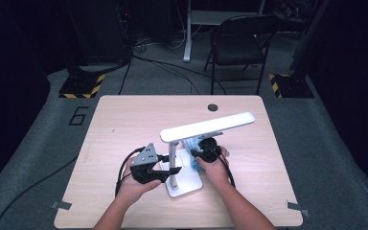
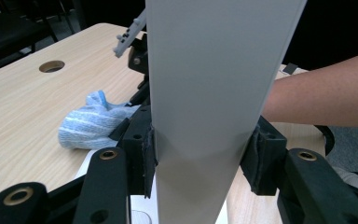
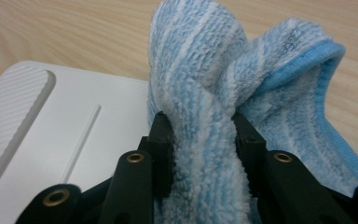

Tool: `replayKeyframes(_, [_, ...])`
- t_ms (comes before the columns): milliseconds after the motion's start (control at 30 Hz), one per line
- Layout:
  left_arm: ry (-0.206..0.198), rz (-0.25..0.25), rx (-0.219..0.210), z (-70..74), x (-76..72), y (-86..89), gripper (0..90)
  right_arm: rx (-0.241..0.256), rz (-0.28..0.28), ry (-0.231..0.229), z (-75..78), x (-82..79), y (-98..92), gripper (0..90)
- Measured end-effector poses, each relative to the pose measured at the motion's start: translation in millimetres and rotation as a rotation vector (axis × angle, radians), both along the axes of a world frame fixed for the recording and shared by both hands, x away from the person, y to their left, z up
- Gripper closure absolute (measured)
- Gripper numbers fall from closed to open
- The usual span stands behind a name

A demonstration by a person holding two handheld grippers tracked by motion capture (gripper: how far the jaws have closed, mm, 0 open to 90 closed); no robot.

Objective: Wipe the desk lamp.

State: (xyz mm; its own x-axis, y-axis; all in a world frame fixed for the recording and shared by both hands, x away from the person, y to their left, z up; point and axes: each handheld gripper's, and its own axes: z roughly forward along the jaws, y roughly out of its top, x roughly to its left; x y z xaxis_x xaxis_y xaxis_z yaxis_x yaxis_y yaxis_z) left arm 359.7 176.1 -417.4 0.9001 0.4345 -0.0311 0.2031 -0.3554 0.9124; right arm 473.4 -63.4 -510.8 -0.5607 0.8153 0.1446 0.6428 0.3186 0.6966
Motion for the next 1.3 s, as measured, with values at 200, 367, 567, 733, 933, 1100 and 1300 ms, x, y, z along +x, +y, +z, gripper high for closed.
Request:
replayKeyframes(200, [-0.001, -0.003, -0.005, -0.6, 0.4, 0.2, 52.6, -0.017, -0.003, -0.014, -0.1, 10.9, 7.2, 64.9])
replayKeyframes(367, [-0.016, -0.002, -0.002, -1.0, 0.9, 0.8, 52.6, 0.015, -0.020, -0.015, -2.4, 16.3, 7.8, 63.7])
replayKeyframes(567, [-0.008, 0.000, 0.007, -0.3, 0.6, 0.5, 52.6, 0.020, -0.023, -0.027, -3.6, 14.3, 7.5, 65.4])
replayKeyframes(733, [-0.006, 0.016, -0.005, -1.2, -0.5, -1.3, 52.6, 0.031, -0.031, -0.031, -4.1, 8.3, 6.9, 67.0])
replayKeyframes(933, [-0.008, 0.017, -0.009, -1.6, -1.0, -1.5, 52.6, 0.033, 0.013, -0.020, -3.8, -3.0, -1.9, 67.3])
replayKeyframes(1100, [-0.005, 0.018, 0.001, -0.8, -1.6, -1.5, 52.6, 0.025, 0.050, -0.010, -2.8, -20.8, -11.1, 67.4])
replayKeyframes(1300, [-0.010, 0.030, -0.003, -1.3, -2.1, -2.2, 52.6, 0.025, 0.075, -0.026, -3.9, -41.4, -21.3, 67.5])
